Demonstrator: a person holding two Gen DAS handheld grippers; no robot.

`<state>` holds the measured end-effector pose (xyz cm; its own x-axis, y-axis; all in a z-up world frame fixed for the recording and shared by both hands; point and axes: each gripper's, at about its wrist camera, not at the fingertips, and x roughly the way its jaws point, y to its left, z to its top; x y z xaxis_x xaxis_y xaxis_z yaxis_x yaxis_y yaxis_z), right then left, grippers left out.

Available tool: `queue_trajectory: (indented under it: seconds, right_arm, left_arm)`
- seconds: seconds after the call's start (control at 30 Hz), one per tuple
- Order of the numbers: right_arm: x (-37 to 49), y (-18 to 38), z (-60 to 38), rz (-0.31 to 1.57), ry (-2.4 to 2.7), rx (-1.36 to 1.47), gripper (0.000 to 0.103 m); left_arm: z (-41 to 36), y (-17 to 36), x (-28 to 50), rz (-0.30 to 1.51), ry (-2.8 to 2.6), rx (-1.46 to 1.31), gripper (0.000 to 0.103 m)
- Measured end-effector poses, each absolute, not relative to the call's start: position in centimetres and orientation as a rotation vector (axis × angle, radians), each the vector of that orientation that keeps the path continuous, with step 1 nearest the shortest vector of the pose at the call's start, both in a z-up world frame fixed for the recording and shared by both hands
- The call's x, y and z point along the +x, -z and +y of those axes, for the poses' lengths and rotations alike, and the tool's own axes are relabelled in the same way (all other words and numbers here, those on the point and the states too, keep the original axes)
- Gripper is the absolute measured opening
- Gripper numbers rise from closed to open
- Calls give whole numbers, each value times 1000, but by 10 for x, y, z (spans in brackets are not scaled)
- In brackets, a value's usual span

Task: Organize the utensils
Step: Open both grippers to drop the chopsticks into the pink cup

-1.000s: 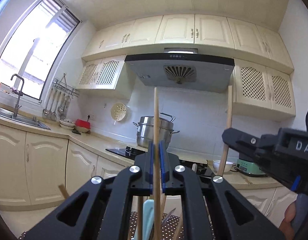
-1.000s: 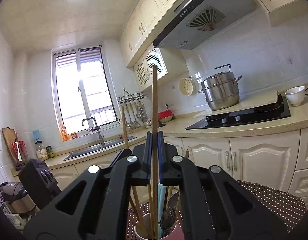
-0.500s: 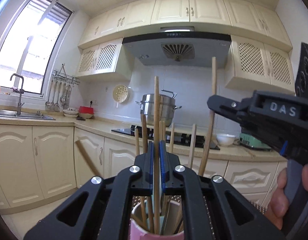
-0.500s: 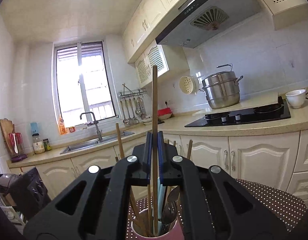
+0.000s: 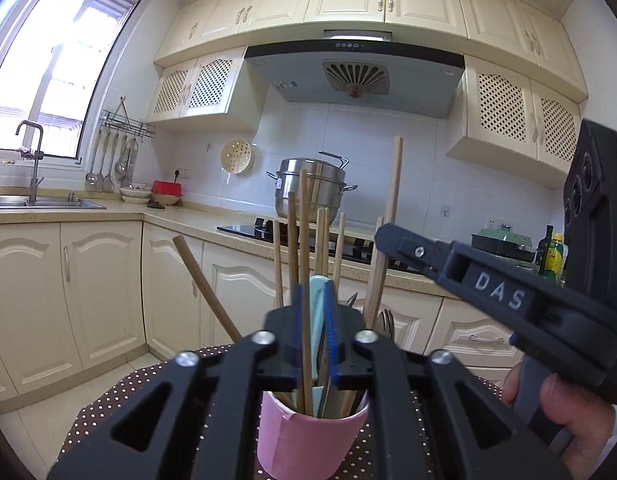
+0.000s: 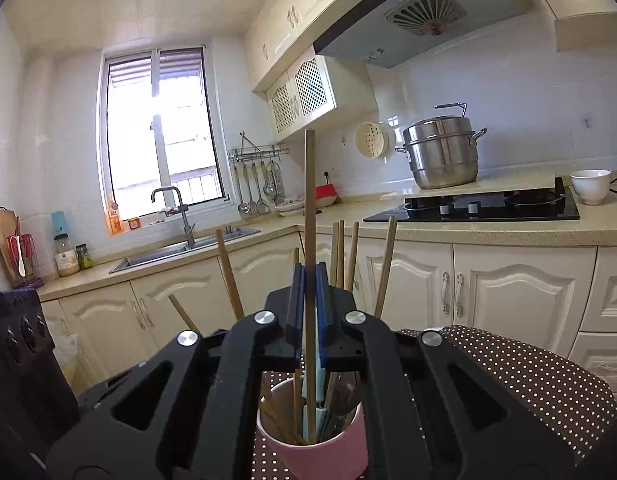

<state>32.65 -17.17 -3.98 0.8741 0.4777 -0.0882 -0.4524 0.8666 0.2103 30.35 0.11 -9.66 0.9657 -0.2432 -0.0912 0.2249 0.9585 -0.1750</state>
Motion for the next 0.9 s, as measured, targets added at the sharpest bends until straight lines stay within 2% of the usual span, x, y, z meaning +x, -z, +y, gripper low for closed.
queue_trajectory:
  seconds: [0.5,0.9]
  right_arm:
    - [325,55,-166,208,-487,165,6]
    - [321,63,-164,247,-479,140,6]
  left_arm:
    - [22,82,280,91,214,-203,54]
    - [53,69,266,122,191,-257,68]
